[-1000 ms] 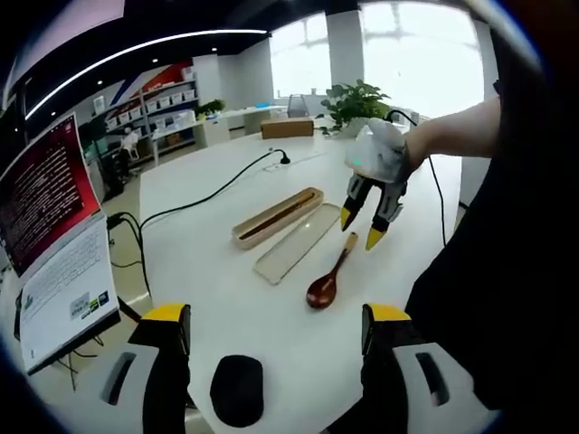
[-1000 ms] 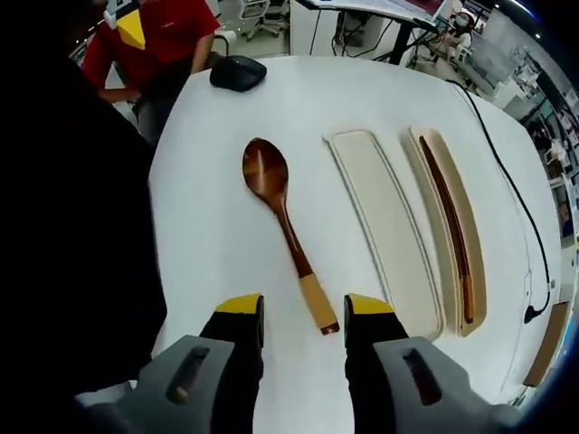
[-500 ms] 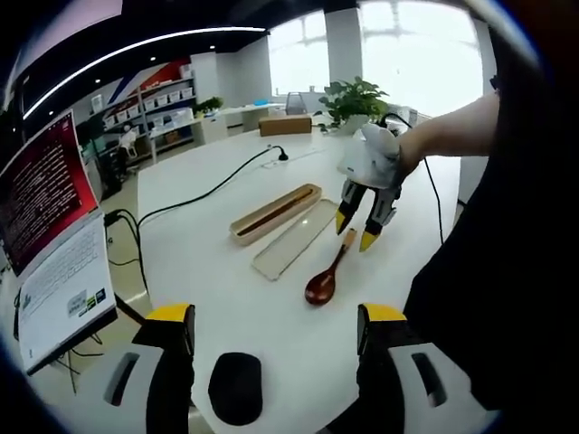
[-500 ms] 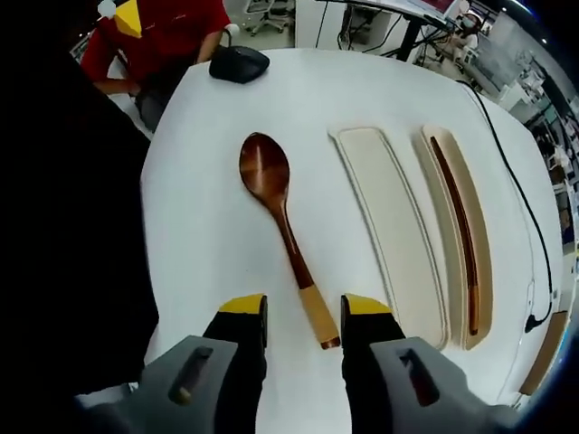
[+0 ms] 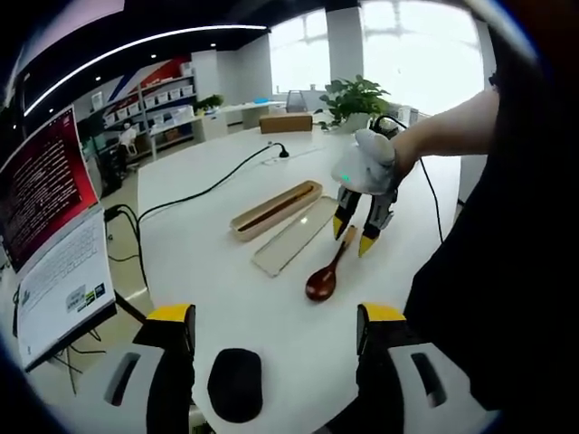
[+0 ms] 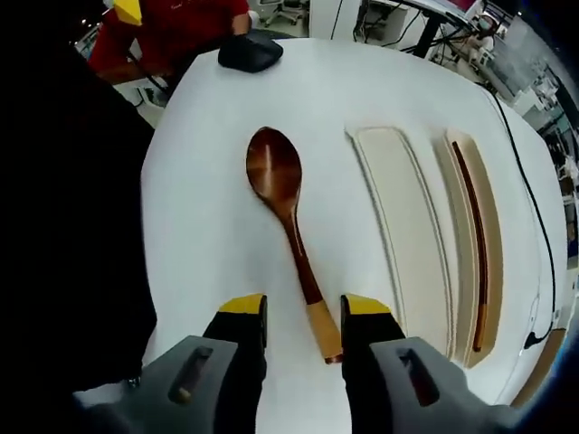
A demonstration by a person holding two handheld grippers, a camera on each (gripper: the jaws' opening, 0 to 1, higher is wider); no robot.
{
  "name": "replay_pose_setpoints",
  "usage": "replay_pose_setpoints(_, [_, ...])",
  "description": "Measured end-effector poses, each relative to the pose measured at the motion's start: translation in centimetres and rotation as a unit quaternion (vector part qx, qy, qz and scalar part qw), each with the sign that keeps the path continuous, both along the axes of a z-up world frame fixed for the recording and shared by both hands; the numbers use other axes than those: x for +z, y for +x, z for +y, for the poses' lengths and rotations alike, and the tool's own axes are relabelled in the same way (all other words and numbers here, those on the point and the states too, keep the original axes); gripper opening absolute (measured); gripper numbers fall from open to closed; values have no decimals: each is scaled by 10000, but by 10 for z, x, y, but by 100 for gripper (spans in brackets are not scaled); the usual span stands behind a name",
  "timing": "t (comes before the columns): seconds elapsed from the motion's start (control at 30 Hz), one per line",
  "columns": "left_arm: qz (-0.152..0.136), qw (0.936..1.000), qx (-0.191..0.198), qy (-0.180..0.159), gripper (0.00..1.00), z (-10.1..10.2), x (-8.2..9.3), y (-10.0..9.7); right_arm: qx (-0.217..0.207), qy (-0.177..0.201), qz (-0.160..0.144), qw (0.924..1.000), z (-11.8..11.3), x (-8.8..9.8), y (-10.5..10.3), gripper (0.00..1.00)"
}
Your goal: Arrange the utensils inside the cutlery case until each visible utensil rests in its matching compartment.
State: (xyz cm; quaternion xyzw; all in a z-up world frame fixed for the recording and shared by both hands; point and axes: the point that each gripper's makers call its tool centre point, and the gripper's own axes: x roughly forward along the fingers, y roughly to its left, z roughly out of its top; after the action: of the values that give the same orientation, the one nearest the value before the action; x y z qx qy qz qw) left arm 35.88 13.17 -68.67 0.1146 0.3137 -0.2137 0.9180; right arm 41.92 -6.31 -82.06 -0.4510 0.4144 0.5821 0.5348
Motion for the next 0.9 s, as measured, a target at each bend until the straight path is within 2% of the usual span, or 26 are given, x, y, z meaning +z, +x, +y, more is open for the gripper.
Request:
replay_pose_setpoints(0.13, [35, 10000, -9, -16, 74, 1, -3, -1, -9, -13, -8, 10000, 2, -1, 1, 30])
replay_pose_setpoints(0.27, [50, 10000, -34, -37, 74, 0, -6, 0, 136, -184, -62, 9997, 4, -1, -1, 29])
replay_pose_setpoints(0.37, [57, 10000, -73, -37, 74, -1, -7, 0, 482, -511, -156, 9974, 5, -1, -6, 24])
replay_pose_setpoints(0.57, [63, 9999, -84, -91, 74, -2, -8, -1, 870, -655, -232, 9938, 8, -3, -12, 18])
replay_pose_setpoints(0.73, [80, 9999, -104, -43, 73, 2, -8, -3, 536, -438, -67, 9976, 9, -1, -7, 17])
replay_pose_setpoints(0.9, [82, 9999, -102, -11, 73, 4, -7, -4, 499, -410, -64, 9979, 10, -2, -7, 16])
